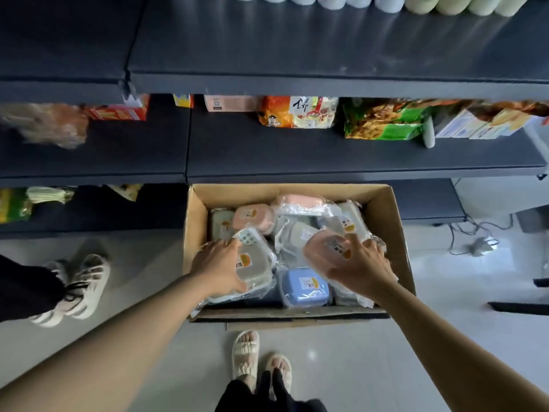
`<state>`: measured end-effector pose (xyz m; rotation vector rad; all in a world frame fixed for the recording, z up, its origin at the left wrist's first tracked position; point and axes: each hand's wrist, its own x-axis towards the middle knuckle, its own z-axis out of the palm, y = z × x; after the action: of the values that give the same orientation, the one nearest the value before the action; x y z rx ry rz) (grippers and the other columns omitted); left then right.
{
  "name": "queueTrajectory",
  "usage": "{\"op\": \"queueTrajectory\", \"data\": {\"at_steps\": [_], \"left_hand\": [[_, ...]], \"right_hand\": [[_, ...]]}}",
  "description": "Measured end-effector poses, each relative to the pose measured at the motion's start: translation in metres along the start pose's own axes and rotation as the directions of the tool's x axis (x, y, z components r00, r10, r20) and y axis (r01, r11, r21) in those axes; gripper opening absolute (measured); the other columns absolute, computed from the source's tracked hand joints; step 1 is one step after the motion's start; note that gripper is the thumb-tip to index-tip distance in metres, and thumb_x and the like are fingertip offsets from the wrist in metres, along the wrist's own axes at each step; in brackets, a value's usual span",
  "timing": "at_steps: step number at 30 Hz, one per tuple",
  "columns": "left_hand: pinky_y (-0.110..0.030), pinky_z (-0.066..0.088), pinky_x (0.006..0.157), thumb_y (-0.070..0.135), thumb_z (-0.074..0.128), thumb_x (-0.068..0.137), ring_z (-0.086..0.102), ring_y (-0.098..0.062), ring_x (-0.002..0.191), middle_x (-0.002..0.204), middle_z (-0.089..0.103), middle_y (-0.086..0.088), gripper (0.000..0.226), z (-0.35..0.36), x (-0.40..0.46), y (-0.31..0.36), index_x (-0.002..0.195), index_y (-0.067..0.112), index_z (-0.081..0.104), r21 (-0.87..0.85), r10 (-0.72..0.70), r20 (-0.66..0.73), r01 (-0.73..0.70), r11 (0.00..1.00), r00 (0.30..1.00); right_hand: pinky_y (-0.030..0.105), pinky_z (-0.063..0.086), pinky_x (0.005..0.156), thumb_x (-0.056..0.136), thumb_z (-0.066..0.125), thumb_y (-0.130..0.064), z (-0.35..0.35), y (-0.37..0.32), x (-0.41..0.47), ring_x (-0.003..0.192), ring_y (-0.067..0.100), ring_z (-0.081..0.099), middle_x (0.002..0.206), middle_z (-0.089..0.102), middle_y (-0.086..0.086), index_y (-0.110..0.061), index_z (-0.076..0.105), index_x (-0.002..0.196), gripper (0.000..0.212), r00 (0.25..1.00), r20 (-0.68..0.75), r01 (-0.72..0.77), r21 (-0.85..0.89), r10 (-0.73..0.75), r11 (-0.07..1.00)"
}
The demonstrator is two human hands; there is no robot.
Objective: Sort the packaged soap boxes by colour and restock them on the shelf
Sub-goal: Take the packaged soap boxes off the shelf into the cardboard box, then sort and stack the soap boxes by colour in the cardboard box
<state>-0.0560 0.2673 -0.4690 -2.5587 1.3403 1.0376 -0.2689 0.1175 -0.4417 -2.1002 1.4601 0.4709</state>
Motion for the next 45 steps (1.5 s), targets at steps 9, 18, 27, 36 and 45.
{"op": "queueTrajectory", "data": {"at_steps": [9,18,27,36,45], "left_hand": [[-0.038,0.041,0.1,0.03,0.077,0.067,0.036,-0.021,0.13,0.143,0.036,0.001,0.089,0.069,0.04,0.011,0.141,0.021,0.029,-0.004,0.04,0.065,-0.04,0.999,0.997],[-0.028,0.038,0.1,0.023,0.069,0.077,0.037,-0.015,0.132,0.145,0.038,0.005,0.067,0.099,0.042,0.034,0.137,0.023,0.038,-0.176,-0.069,0.075,0.081,0.981,0.995],[-0.035,0.042,0.099,0.026,0.071,0.08,0.045,-0.018,0.126,0.139,0.046,-0.002,0.064,0.073,0.042,0.027,0.137,0.019,0.041,-0.321,-0.196,-0.077,0.162,0.933,0.978],[-0.04,0.042,0.099,0.024,0.071,0.079,0.042,-0.02,0.127,0.14,0.043,-0.001,0.064,0.054,0.085,0.05,0.135,0.021,0.04,-0.312,-0.057,-0.169,0.001,0.95,0.984],[-0.035,0.042,0.095,0.022,0.071,0.08,0.046,-0.022,0.124,0.136,0.047,-0.004,0.059,0.051,0.099,0.028,0.132,0.02,0.043,-0.217,-0.078,-0.159,0.042,0.975,0.984]], "right_hand": [[0.038,0.037,0.098,0.072,0.073,-0.045,0.055,0.012,0.058,0.119,0.026,0.034,0.133,0.036,0.01,-0.023,0.021,0.141,0.089,0.982,0.142,0.138,-0.072,-0.127,0.988],[0.037,0.033,0.105,0.079,0.068,-0.041,0.056,0.03,0.087,0.129,0.028,0.029,0.139,0.032,0.011,-0.02,0.024,0.145,0.081,0.936,0.223,0.285,-0.032,-0.271,0.958],[0.035,0.033,0.102,0.082,0.064,-0.033,0.048,0.012,0.101,0.127,0.029,0.032,0.135,0.036,0.012,-0.017,0.033,0.14,0.067,0.926,0.158,0.343,0.022,-0.342,0.939],[0.029,0.03,0.089,0.078,0.066,-0.03,0.034,0.023,0.123,0.115,0.026,0.038,0.124,0.046,0.011,-0.014,0.046,0.123,0.052,0.967,-0.003,0.254,0.055,-0.254,0.966],[0.035,0.033,0.099,0.082,0.064,-0.029,0.054,-0.004,0.113,0.122,0.027,0.037,0.13,0.04,0.011,-0.014,0.04,0.131,0.057,0.954,0.039,0.291,0.12,-0.298,0.949]]}}
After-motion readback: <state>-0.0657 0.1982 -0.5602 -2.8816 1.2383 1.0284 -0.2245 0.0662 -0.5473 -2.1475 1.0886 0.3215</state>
